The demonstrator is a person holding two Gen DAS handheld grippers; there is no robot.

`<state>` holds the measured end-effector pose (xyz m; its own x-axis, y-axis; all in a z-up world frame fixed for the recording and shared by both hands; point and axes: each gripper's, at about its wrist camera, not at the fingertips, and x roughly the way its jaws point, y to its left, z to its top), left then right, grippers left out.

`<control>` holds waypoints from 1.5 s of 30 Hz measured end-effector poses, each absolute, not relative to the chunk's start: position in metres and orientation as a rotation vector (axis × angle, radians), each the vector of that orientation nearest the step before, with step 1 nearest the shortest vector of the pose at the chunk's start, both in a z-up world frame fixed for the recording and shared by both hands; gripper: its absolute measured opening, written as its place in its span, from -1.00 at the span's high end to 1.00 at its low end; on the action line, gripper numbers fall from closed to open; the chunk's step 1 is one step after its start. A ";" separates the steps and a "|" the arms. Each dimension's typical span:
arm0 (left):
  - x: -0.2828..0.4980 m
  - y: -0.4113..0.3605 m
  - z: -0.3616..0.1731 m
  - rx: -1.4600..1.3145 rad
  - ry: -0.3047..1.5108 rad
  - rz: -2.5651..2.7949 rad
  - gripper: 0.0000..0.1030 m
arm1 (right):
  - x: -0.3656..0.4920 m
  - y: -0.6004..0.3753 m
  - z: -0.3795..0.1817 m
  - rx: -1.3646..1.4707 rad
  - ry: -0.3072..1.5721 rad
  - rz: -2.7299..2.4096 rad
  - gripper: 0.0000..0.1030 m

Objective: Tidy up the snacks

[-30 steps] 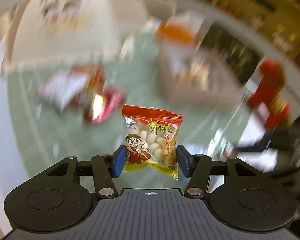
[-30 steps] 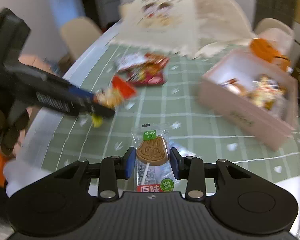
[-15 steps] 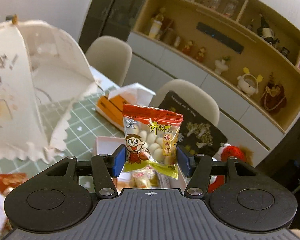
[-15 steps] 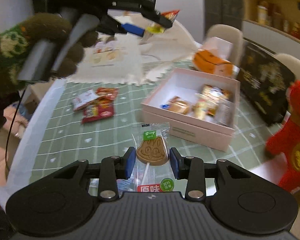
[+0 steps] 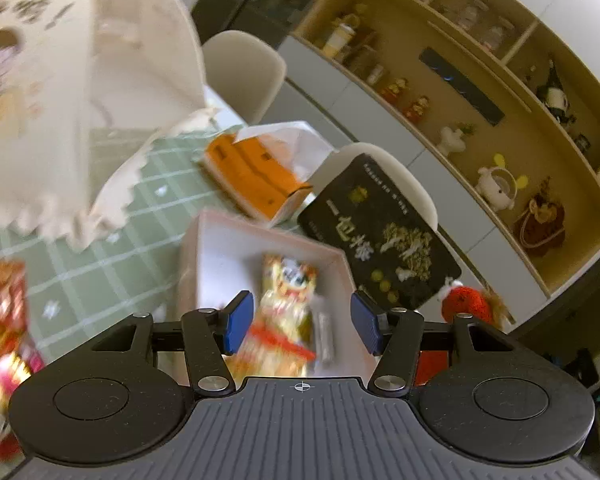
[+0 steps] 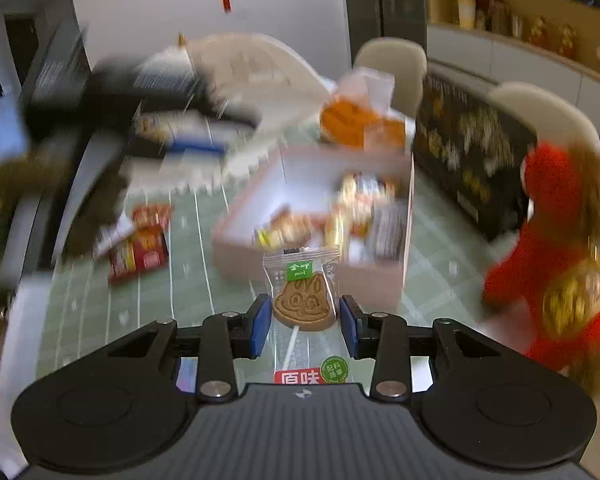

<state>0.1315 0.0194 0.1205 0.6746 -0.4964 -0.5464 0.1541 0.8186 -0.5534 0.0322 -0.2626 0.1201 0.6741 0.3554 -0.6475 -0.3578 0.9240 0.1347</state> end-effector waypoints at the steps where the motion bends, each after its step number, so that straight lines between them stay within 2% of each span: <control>1: 0.122 0.024 0.118 -0.496 0.753 -0.369 -0.15 | 0.039 -0.262 0.130 -0.002 0.706 0.407 0.29; 4: 0.096 0.040 0.102 -0.508 0.791 -0.328 -0.15 | 0.073 -0.253 0.169 -0.022 0.614 0.426 0.27; 6: 0.081 0.052 0.090 -0.529 0.818 -0.295 -0.15 | 0.111 -0.240 0.194 -0.065 0.593 0.422 0.16; 8: 0.065 0.069 0.082 -0.558 0.828 -0.253 -0.15 | 0.158 -0.229 0.208 -0.061 0.652 0.420 -0.02; 13: 0.023 0.123 0.065 -0.589 0.847 -0.092 -0.15 | 0.208 -0.225 0.210 0.110 0.763 0.447 -0.05; 16: 0.000 0.152 0.051 -0.643 0.859 0.030 -0.15 | 0.204 -0.200 0.192 0.114 0.806 0.518 -0.09; 24: -0.046 0.176 0.034 -0.673 0.832 0.147 -0.13 | 0.195 -0.037 0.119 -0.019 0.967 0.788 -0.11; 30: -0.073 0.184 0.030 -0.666 0.848 0.167 -0.13 | 0.212 0.056 0.077 -0.144 0.911 0.814 -0.12; 35: -0.084 0.187 0.025 -0.685 0.867 0.149 -0.13 | 0.261 0.089 0.035 -0.134 0.970 0.722 -0.16; 37: -0.087 0.189 0.024 -0.693 0.869 0.144 -0.13 | 0.263 0.092 0.027 -0.173 0.960 0.737 -0.09; 39: -0.086 0.192 0.024 -0.703 0.864 0.146 -0.13 | 0.254 0.093 0.028 -0.241 0.972 0.763 0.17; 40: -0.084 0.193 0.024 -0.709 0.860 0.149 -0.13 | 0.246 0.093 0.030 -0.272 0.983 0.787 0.47; 41: -0.082 0.194 0.024 -0.715 0.855 0.149 -0.13 | 0.238 0.089 0.030 -0.285 1.002 0.820 0.57; 45: -0.069 0.195 0.028 -0.741 0.825 0.143 -0.12 | 0.194 0.062 0.032 -0.315 1.037 0.913 0.65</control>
